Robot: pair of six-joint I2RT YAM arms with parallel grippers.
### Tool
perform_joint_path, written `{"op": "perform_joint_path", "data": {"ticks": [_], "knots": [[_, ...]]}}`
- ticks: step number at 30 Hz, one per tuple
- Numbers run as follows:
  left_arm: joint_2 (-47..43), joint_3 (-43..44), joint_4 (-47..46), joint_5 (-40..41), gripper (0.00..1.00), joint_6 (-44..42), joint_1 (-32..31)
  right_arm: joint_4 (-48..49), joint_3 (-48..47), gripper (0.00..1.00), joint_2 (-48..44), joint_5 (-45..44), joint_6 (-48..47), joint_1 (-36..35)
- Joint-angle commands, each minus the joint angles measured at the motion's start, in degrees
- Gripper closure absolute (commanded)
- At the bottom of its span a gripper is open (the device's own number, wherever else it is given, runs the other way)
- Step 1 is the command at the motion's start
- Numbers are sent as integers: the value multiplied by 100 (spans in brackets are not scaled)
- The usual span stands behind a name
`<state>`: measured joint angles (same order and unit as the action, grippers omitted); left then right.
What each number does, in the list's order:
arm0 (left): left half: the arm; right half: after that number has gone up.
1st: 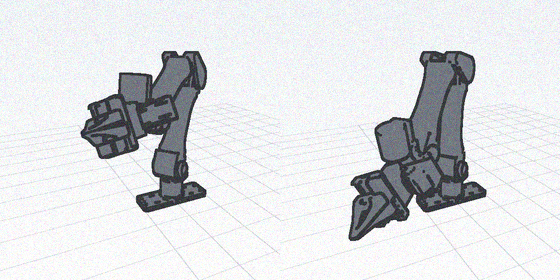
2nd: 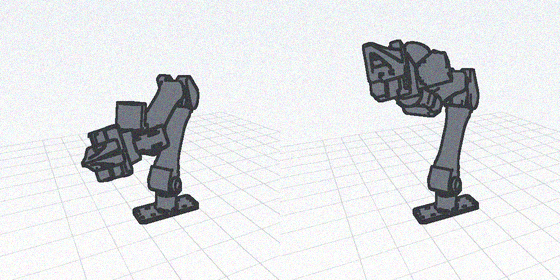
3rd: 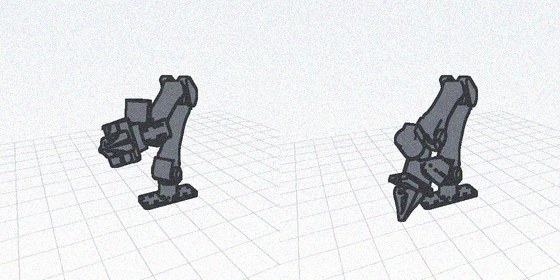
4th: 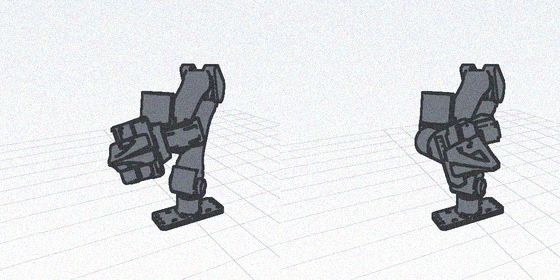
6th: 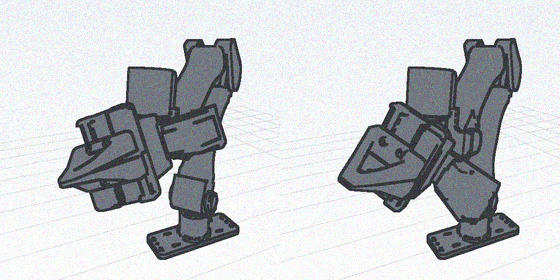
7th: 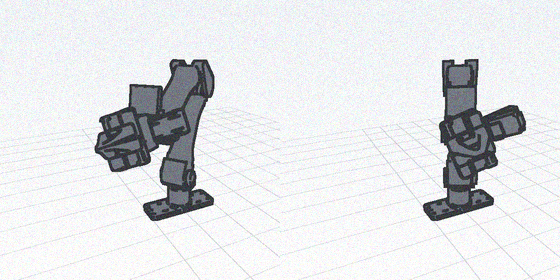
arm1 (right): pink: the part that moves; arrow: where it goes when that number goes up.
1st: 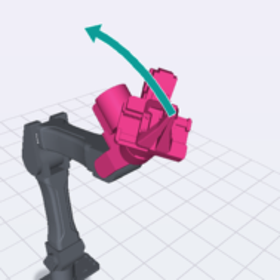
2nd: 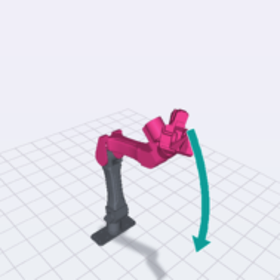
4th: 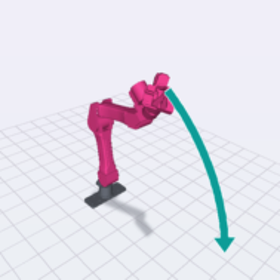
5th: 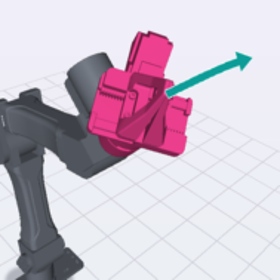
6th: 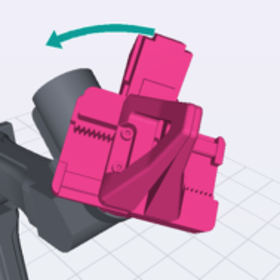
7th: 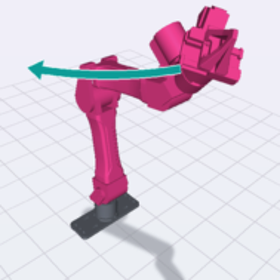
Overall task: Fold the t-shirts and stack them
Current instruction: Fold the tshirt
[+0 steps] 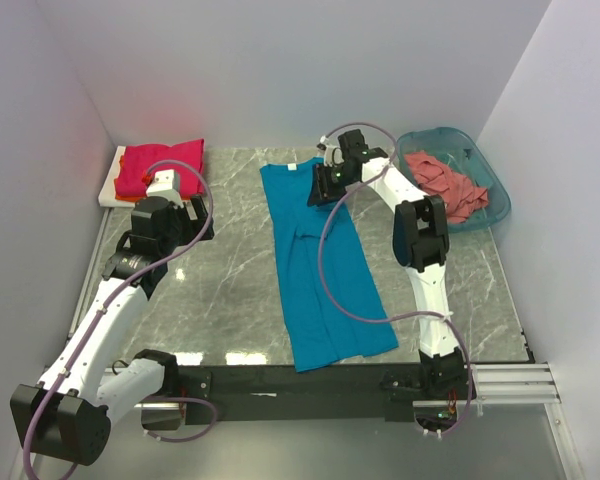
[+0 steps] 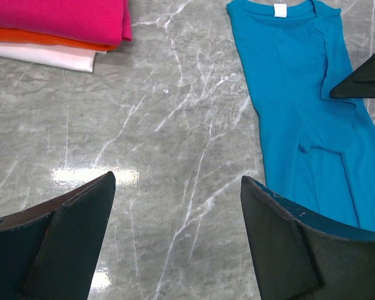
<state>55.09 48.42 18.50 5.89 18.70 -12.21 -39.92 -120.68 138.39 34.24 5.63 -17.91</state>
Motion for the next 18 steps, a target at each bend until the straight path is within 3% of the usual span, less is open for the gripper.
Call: {"op": "perform_joint_path", "data": {"ticks": [1,4,8,11,12,13,16,17,18], "knots": [[-95,35,-48,0,13,-103,-19,-288,-211,51,-864,584,-797,-19],[-121,53,-40,26,13,-112,-19,-306,26,41,-1286,786,-1168,95],[-165,44,-48,61,12,-121,-10,71,527,40,-1770,856,-1380,288],[-200,9,-75,-26,7,-86,-10,326,1089,39,-2218,971,-1731,376],[-209,-26,-205,-148,1,-86,-10,466,1334,37,-2428,918,-1862,367],[-209,-113,-276,-498,1,-129,-10,668,1989,35,-2953,787,-2116,367],[-61,-140,-556,-1526,0,-322,-10,1678,3448,9,-4130,602,-2573,411],[-51,-279,-758,-2400,2,-453,-45,1924,3725,0,-4362,723,-2671,455],[-51,-377,-943,-2739,1,-490,-228,1779,3901,0,-4521,951,-2820,516]]}}
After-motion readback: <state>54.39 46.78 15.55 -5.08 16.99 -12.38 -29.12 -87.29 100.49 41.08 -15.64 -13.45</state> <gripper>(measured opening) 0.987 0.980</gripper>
